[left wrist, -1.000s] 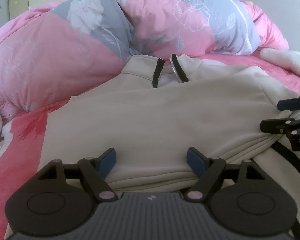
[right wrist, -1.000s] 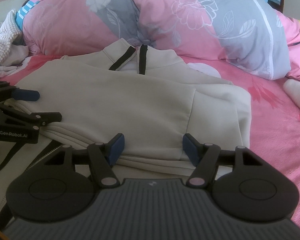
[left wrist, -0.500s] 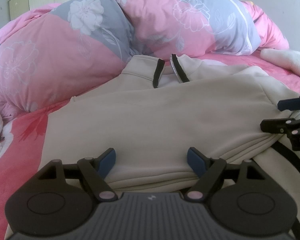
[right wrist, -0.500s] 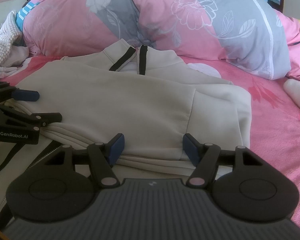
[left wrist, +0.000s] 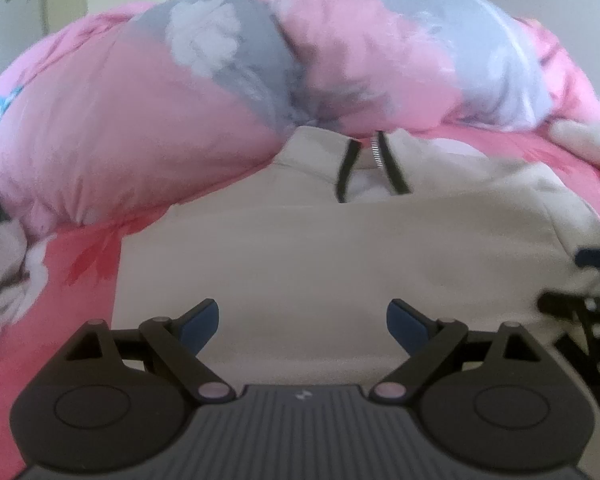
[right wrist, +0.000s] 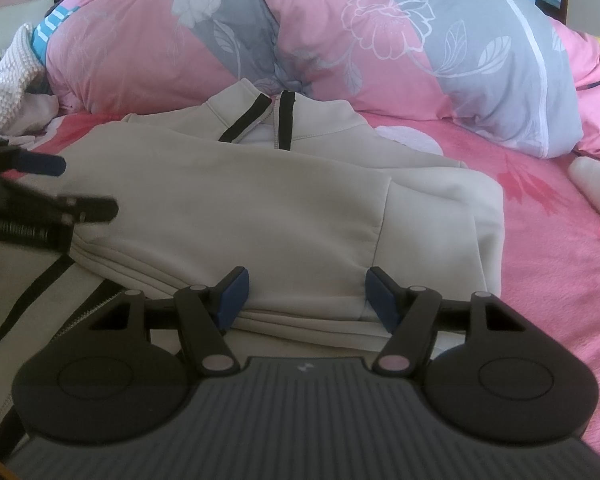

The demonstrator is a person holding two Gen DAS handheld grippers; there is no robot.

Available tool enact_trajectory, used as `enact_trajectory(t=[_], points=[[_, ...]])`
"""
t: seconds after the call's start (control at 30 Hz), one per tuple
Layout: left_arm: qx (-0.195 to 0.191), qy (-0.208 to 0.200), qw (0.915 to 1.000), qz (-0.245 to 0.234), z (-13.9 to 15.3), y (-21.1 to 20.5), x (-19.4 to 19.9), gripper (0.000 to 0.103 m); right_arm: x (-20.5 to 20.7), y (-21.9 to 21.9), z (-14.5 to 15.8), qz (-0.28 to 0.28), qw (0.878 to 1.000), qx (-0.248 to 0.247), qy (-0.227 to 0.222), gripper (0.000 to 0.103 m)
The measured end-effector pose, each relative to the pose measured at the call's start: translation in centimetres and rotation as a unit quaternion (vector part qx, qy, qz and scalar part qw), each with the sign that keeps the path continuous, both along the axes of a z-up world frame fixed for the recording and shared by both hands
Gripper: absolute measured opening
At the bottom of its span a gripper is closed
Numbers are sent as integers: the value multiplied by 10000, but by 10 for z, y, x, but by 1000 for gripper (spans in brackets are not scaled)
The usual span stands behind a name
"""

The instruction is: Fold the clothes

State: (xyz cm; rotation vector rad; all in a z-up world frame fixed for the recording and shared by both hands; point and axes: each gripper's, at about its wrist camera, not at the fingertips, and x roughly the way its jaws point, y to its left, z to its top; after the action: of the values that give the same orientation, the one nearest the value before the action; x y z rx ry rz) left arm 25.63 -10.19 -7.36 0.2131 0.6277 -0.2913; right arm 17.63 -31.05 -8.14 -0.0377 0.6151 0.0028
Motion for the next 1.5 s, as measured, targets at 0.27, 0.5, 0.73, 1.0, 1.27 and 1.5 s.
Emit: enact_trajectory(t=[0.27,0.5,0.73,1.0,1.27,1.5], points=[[7,207,9993,300,-20,3,18,100,0,0,0,12,10000,-2,9,66],[-17,179,9994,310,-23,4,18,103,0,0,1,26,10000,-21,17,66],[-111,193,9993,292,-25,6,19,103,-2,-5,13,65,9999,100,24,65],[-183,207,9992,285,-24,7,20,103,24,5,40,192,9991,-330,-204,64],[-225,211,9991,278,-24,8,20,103,69,-6,32,-5,9991,-425,-11,50],[-246,214,9991,273,-24,9,20,103,80,-32,-1,-324,9992,-105,220,48]])
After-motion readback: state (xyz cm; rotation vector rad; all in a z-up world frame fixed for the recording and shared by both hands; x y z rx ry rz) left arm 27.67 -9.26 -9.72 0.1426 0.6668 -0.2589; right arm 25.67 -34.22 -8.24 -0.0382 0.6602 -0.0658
